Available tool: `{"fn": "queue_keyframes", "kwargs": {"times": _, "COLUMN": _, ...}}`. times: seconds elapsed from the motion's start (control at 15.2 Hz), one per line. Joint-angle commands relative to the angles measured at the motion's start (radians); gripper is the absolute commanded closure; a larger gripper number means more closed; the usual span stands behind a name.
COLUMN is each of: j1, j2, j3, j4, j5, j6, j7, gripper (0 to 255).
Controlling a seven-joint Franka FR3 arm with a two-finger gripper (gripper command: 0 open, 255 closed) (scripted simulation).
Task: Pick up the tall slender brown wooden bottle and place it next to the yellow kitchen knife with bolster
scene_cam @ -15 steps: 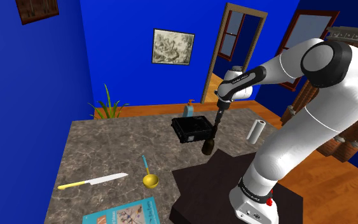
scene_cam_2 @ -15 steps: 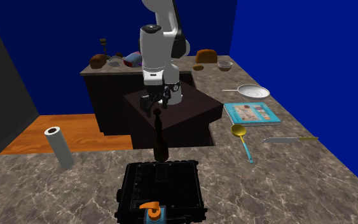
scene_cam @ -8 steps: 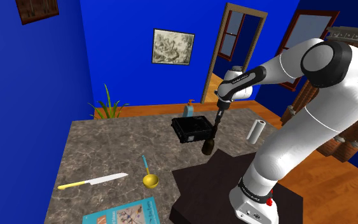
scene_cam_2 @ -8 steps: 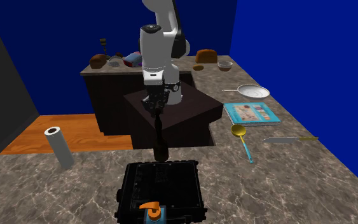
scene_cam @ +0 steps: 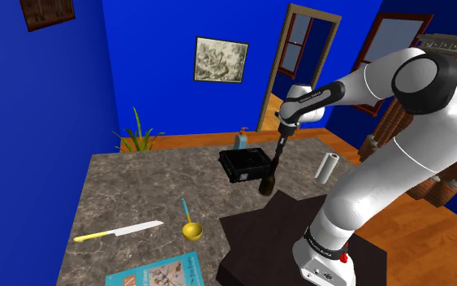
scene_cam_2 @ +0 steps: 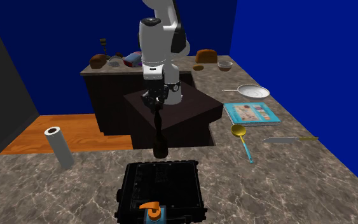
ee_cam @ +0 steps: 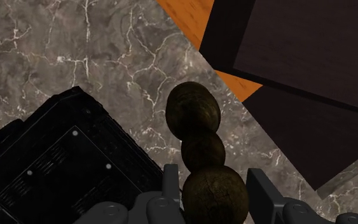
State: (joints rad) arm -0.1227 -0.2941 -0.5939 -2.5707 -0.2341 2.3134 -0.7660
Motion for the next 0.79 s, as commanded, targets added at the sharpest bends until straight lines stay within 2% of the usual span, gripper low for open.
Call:
{"fn": "queue_keyframes", "kwargs": {"times": 0.0, "j1": -0.004, "j2": -0.022, "j3": 0.008, "j4": 0.012, "j5": -0.006, "j6": -0.032, "j7": 0.005, "gripper": 255}}
{"fn": "queue_keyframes", "kwargs": {"times": 0.73, "j1": -0.015, "j2": -0.115, "j3": 0.050, "j4": 0.096, "j5": -0.018, "j6": -0.206, "j7": 0.024, "gripper": 255}}
